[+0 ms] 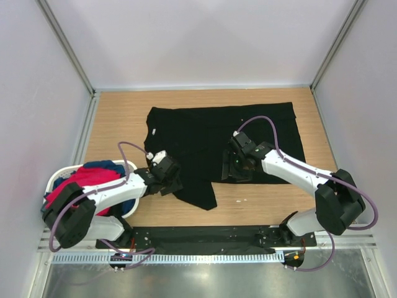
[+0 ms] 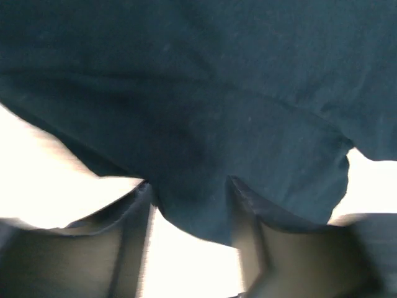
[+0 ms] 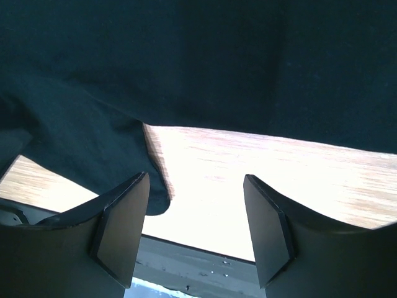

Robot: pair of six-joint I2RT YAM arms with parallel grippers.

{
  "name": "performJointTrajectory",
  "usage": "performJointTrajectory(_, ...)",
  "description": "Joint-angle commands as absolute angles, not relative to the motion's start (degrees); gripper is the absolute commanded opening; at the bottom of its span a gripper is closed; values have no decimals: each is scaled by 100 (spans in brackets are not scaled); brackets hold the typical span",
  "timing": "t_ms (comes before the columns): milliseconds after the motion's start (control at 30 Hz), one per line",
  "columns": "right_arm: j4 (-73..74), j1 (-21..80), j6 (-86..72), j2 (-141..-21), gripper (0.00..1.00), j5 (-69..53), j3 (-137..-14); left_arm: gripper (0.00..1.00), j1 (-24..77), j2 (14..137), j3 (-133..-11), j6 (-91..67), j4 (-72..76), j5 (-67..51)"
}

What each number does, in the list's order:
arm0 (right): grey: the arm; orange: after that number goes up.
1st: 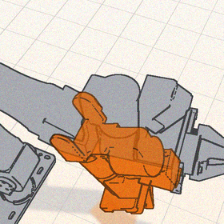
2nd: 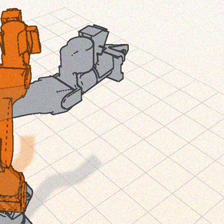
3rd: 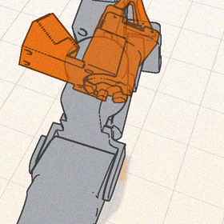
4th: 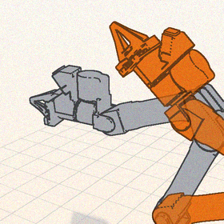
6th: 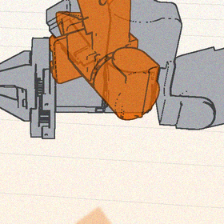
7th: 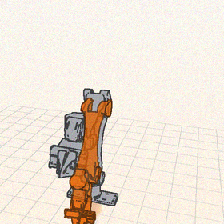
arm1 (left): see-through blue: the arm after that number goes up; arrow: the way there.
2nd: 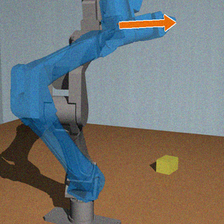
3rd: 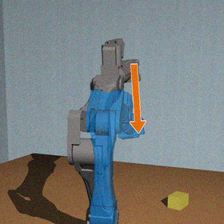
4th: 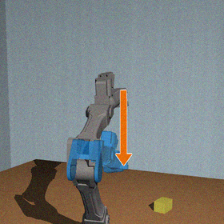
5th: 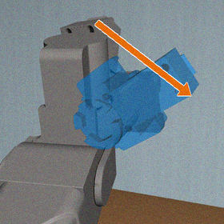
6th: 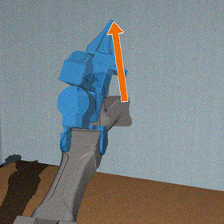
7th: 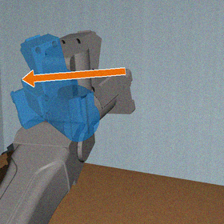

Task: Fold and stack the t-shirts
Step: Fold the tshirt

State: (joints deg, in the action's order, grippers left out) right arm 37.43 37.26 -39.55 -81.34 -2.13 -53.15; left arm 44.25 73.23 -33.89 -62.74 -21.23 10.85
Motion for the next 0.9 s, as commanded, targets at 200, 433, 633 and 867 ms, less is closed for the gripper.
performJointTrajectory(200,3850,3726,-4104,-7796,67,-167,-5537,0,4518,8095,-4622,-6697,-2565,1371)
performJointTrajectory(433,3797,3806,-4104,-7813,69,0,-5537,0,4518,8733,-6107,-6609,-3276,1844)
performJointTrajectory(633,3841,3517,-4394,-7761,73,290,-5519,0,4369,9693,-7259,-6548,-3876,1951)
performJointTrajectory(867,3911,3120,-4201,-7691,75,272,-5502,42,4219,10546,-7760,-5776,-3323,1311)
